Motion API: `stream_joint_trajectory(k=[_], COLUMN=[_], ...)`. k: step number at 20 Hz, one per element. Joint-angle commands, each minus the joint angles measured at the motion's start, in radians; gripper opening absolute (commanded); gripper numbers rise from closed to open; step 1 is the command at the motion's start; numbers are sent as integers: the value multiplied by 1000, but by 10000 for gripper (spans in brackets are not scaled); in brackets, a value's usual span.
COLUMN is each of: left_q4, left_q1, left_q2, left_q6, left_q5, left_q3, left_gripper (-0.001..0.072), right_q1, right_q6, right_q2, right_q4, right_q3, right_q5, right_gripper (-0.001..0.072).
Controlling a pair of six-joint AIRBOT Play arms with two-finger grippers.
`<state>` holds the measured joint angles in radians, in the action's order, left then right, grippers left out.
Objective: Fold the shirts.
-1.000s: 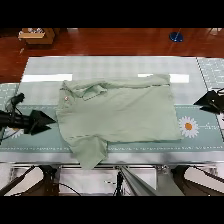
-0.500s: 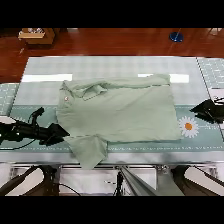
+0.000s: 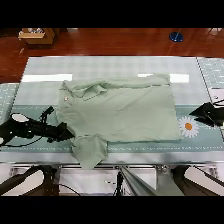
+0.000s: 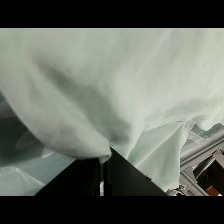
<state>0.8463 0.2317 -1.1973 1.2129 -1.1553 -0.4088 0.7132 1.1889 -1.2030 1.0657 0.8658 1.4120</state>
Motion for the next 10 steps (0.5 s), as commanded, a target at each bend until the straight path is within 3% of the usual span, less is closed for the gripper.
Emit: stream_joint_trajectory(k=[1, 2, 5, 10], left_q4=[10, 10, 10, 9], left_q1=[-12, -12, -12, -12], left_q2=[-6, -6, -6, -6], left_q6=[-9, -16, -16, -27], left_q5=[23, 22, 23, 23], left_q3=[1, 1, 1, 1], left_gripper=[40, 40, 40, 41], right_q1=[55, 89, 159, 103], right_q6=[-7, -19, -24, -23], right_q2=[0, 0, 0, -2], right_q4=[42, 25, 26, 40], right_q3=[-68, -105, -183, -229], right_q5=[15, 19, 11, -51], right_gripper=[508, 556, 557, 552])
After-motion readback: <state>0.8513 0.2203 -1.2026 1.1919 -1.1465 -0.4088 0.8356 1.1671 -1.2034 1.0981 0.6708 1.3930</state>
